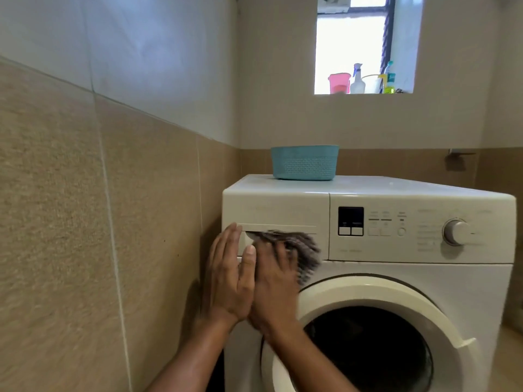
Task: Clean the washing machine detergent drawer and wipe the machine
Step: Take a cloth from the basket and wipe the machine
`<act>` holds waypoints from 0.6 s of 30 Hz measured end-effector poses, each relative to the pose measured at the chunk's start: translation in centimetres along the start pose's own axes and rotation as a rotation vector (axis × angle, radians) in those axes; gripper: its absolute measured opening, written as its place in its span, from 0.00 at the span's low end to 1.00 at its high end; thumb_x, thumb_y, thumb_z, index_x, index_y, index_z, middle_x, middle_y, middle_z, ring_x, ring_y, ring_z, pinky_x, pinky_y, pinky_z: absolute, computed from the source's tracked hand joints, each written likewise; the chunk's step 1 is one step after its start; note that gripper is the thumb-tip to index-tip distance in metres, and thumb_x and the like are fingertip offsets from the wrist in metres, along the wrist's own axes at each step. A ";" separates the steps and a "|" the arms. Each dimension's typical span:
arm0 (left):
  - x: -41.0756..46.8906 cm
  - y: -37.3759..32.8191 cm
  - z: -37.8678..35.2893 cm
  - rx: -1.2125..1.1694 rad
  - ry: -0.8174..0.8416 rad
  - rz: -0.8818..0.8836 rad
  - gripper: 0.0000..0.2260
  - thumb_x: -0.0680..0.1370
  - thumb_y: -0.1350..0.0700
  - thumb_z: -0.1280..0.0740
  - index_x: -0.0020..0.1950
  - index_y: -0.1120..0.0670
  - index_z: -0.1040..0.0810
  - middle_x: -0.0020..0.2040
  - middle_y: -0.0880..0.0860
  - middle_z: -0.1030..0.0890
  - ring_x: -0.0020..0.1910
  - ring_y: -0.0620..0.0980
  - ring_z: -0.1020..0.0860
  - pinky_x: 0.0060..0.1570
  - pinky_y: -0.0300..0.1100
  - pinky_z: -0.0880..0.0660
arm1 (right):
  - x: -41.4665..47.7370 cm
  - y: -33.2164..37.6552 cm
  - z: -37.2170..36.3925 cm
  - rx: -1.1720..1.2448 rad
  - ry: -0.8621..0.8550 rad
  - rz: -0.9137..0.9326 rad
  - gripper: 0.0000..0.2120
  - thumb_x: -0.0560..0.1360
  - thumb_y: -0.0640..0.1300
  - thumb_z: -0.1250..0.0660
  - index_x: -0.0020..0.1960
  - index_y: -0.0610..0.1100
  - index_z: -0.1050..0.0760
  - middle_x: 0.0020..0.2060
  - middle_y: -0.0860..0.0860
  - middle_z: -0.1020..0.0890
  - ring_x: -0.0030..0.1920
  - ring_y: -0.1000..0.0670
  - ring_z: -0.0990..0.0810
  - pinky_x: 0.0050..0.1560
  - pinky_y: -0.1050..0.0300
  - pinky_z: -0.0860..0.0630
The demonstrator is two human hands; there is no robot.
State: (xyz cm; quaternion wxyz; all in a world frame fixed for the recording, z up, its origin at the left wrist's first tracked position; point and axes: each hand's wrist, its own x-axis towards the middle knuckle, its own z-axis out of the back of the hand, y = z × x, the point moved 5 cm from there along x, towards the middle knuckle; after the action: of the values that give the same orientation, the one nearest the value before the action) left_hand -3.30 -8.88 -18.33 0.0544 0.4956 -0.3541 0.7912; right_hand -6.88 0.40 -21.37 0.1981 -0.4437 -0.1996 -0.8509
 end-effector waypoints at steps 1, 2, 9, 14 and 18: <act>0.1 0.1 0.4 -0.003 -0.009 0.010 0.29 0.80 0.41 0.49 0.76 0.56 0.30 0.76 0.53 0.30 0.75 0.49 0.34 0.75 0.53 0.37 | 0.0 2.5 -0.6 0.085 0.021 0.100 0.26 0.79 0.52 0.39 0.76 0.45 0.33 0.72 0.48 0.26 0.72 0.45 0.31 0.76 0.42 0.39; 0.2 0.3 0.8 -0.003 -0.024 0.037 0.30 0.79 0.41 0.49 0.76 0.55 0.31 0.76 0.52 0.30 0.75 0.49 0.34 0.75 0.51 0.37 | 0.0 4.1 -1.5 0.156 0.097 0.174 0.24 0.81 0.50 0.40 0.75 0.44 0.33 0.71 0.46 0.26 0.71 0.45 0.29 0.75 0.43 0.35; -0.2 0.3 0.9 -0.096 0.016 0.063 0.31 0.79 0.38 0.49 0.78 0.51 0.36 0.79 0.47 0.37 0.78 0.40 0.41 0.78 0.45 0.43 | 2.6 2.2 -2.3 -0.068 0.028 0.532 0.30 0.79 0.53 0.40 0.78 0.44 0.39 0.76 0.46 0.32 0.76 0.47 0.35 0.78 0.51 0.47; 1.6 -1.7 -0.1 -0.084 -0.071 -0.018 0.27 0.81 0.42 0.48 0.78 0.51 0.35 0.80 0.49 0.37 0.79 0.44 0.42 0.78 0.47 0.43 | 10.7 0.9 1.6 -0.155 -0.049 0.421 0.32 0.81 0.59 0.45 0.82 0.48 0.46 0.81 0.46 0.48 0.81 0.42 0.55 0.80 0.42 0.56; 1.6 -3.2 -0.9 -0.012 -0.015 -0.169 0.26 0.82 0.45 0.47 0.77 0.57 0.32 0.78 0.53 0.33 0.79 0.49 0.38 0.78 0.47 0.43 | 9.8 -3.5 3.6 -0.125 -0.132 0.162 0.35 0.80 0.59 0.42 0.82 0.49 0.48 0.81 0.44 0.52 0.81 0.40 0.58 0.79 0.41 0.57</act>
State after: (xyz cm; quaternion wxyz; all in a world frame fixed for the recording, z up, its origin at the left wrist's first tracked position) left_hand -3.37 -6.40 -15.65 0.1213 0.5293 -0.3162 0.7779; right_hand -11.41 3.62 -11.90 0.2244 -0.5251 -0.1223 -0.8118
